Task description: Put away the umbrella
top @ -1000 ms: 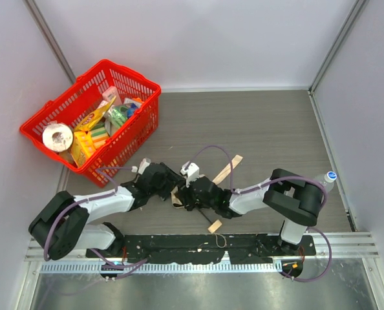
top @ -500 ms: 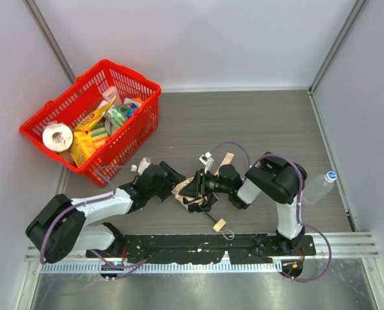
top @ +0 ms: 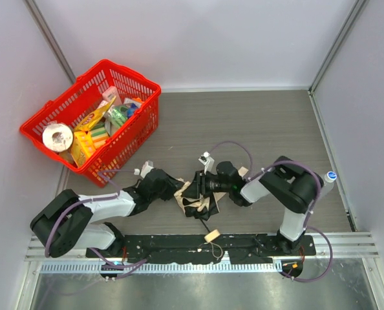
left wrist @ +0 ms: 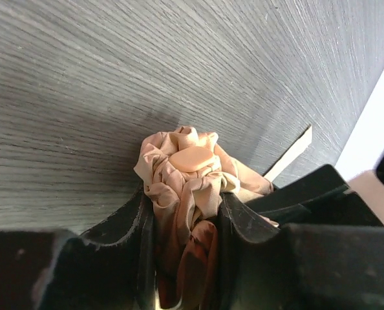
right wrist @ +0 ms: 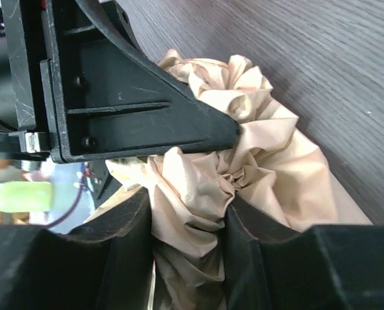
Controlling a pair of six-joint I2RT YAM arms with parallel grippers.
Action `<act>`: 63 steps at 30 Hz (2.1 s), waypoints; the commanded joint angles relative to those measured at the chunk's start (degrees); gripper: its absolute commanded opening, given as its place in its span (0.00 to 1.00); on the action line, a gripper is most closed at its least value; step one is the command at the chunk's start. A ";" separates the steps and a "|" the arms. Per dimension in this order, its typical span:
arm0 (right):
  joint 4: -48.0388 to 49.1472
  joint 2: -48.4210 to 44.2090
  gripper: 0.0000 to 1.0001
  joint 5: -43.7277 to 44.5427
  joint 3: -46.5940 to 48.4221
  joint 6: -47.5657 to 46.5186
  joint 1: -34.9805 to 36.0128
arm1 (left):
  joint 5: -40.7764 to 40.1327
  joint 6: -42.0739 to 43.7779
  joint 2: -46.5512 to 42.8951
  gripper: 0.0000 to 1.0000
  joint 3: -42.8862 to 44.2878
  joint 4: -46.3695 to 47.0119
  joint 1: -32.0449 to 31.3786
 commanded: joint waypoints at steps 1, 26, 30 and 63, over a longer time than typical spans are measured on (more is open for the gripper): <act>-38.53 -11.55 0.59 7.23 6.90 -16.49 5.04 | -0.25 2.45 -0.05 0.00 -1.24 -9.38 -0.64; -60.63 0.03 0.61 70.88 20.47 -24.89 32.75 | -0.60 -9.15 0.13 0.00 3.42 -24.95 -0.64; -53.33 1.17 0.48 67.37 14.41 -23.39 31.78 | -2.53 -10.30 -2.33 0.00 1.84 -24.59 -0.64; 7.95 10.49 0.01 -11.04 4.02 -1.33 1.90 | -6.49 1.48 -3.13 0.96 -0.45 -9.47 -2.74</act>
